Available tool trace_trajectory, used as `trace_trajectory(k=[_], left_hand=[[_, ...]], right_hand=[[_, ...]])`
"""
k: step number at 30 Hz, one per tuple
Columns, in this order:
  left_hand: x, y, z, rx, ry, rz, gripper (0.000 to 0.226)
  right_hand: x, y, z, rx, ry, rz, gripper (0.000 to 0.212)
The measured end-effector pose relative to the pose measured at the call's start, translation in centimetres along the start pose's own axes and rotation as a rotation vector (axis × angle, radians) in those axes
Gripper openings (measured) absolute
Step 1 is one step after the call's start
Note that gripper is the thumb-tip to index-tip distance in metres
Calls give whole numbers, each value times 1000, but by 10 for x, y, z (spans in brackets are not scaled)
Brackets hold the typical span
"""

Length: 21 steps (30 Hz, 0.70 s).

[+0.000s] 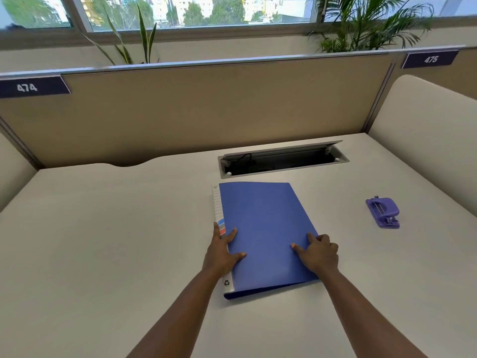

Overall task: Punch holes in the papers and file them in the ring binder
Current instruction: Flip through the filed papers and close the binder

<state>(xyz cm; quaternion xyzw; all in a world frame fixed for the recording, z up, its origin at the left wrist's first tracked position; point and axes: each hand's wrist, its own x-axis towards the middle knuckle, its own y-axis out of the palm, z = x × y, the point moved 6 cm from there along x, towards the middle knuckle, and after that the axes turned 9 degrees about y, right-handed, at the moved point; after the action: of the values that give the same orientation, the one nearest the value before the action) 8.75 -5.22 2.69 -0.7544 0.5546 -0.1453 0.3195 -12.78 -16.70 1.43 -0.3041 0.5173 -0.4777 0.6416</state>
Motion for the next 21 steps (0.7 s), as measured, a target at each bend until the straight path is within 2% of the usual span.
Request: trace_trajectory(k=[9,17,21], left_hand=[[-10,-39,34,-27,-86,-64,74],[-12,-40,33,9,-95,-50,74],[-9,-46,30,-3,-114,-12,69]], right_hand=[[-14,21,43,-98,-146,77,79],[-17,20,47,-147,-137,86,77],[-15,11,49,-111,-88,170,76]])
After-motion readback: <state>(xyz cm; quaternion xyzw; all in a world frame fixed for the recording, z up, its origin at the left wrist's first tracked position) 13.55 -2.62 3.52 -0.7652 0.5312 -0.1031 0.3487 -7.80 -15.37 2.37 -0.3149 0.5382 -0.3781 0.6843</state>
